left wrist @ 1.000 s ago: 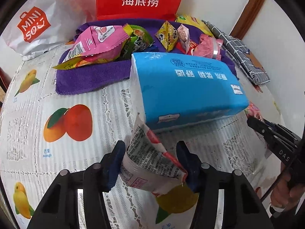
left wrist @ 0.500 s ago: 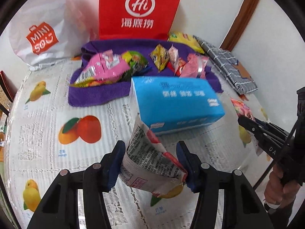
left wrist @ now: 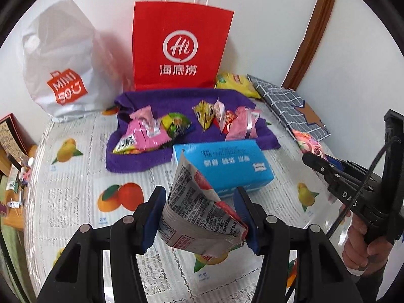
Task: Organize snacks
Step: 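Carry the candy packet and Lotso bar with both tools over the purple towel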
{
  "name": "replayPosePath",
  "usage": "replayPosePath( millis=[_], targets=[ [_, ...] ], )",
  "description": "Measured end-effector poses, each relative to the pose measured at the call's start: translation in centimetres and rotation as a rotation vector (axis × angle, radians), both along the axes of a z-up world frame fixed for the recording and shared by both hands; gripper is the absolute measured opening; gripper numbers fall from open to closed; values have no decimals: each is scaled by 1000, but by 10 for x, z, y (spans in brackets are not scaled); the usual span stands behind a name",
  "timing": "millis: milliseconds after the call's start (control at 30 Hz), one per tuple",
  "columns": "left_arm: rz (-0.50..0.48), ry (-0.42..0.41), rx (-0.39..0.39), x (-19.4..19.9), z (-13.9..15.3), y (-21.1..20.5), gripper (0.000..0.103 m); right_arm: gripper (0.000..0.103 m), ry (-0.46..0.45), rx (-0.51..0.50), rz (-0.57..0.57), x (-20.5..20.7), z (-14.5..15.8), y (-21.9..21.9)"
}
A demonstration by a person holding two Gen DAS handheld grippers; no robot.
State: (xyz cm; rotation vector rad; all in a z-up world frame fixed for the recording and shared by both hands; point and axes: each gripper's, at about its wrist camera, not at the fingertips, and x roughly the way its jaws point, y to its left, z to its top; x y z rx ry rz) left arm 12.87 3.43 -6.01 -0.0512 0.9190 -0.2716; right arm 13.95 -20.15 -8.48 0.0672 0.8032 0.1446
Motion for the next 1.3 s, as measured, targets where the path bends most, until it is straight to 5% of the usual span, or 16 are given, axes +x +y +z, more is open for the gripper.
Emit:
replayPosePath(
  millis=[667, 1300],
  targets=[
    [23, -41, -13, 52, 46, 1, 54, 20, -69, 12, -1, 60, 40, -10],
    [25, -15, -10, 142, 29, 8, 54, 20, -46, -7, 26, 169, 21, 13]
  ],
)
